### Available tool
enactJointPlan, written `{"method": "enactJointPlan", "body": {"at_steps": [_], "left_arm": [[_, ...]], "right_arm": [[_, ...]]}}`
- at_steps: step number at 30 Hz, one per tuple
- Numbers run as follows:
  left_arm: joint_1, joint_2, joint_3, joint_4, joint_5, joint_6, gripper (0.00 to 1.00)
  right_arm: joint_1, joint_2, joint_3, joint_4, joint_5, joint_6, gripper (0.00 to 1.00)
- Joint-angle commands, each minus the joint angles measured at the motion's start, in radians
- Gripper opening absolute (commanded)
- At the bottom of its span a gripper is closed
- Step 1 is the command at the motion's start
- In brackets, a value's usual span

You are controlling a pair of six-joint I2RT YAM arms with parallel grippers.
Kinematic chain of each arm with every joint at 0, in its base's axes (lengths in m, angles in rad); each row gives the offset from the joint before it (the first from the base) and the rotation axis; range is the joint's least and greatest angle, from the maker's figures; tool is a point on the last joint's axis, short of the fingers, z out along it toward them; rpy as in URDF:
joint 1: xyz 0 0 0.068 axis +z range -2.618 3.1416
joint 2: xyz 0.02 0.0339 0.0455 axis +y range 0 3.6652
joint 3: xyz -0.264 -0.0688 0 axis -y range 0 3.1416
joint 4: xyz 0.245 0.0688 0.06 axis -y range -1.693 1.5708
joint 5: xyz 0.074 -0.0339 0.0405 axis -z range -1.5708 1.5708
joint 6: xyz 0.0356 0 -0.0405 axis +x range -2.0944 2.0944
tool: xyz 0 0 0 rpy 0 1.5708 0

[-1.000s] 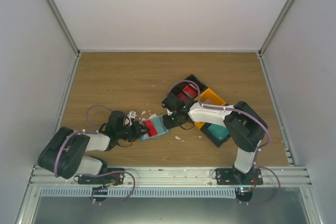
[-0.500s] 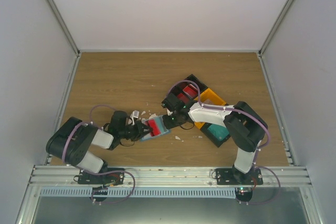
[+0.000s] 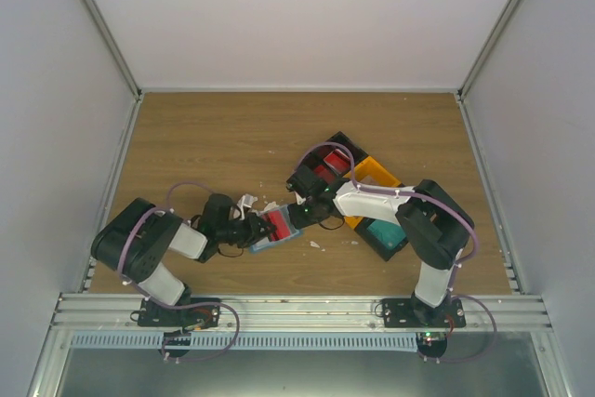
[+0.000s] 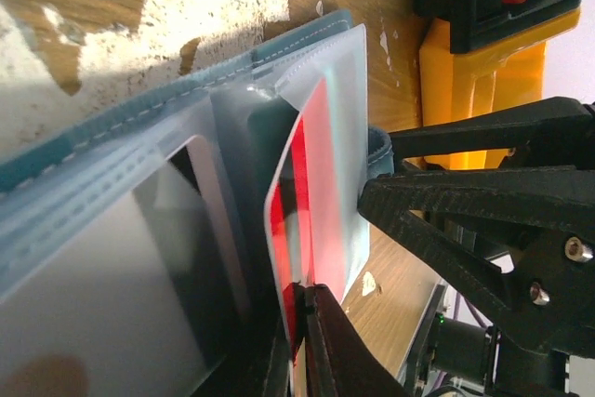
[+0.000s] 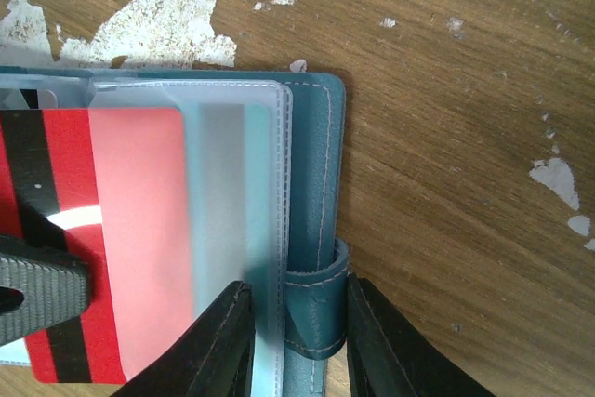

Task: Put the credit cards into the card holder
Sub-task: Insert the credit card into the card holder.

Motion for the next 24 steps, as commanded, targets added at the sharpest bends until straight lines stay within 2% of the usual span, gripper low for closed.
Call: {"method": "enactJointPlan", "body": {"at_steps": [1, 6, 12, 20, 24], "left_arm": [[-0.038, 0.039, 0.025, -0.028, -0.021, 0.039, 0.09], [-0.079, 0.042, 0.076, -0.095, -0.031, 0.091, 0.17], [-0.121, -0.072, 0.126, -0.317, -0.139, 0.183, 0.34], [-0.122, -0.165, 0.114, -0.460, -0.177, 0.175, 0.56], [-0.122, -0.201, 0.120, -0.526, -0.201, 0.166, 0.61]], "right_arm": [[0.012, 0.026, -0.029, -0.027, -0.044, 0.000, 0.29], [0.012, 0.018, -0.030, -0.022, -0.041, 0.013, 0.29], [0.010, -0.011, -0.043, -0.012, -0.009, 0.033, 0.32], [0.007, -0.023, -0.039, -0.015, -0.010, 0.021, 0.33], [0.007, -0.023, -0.041, -0.014, -0.016, 0.017, 0.33]]}}
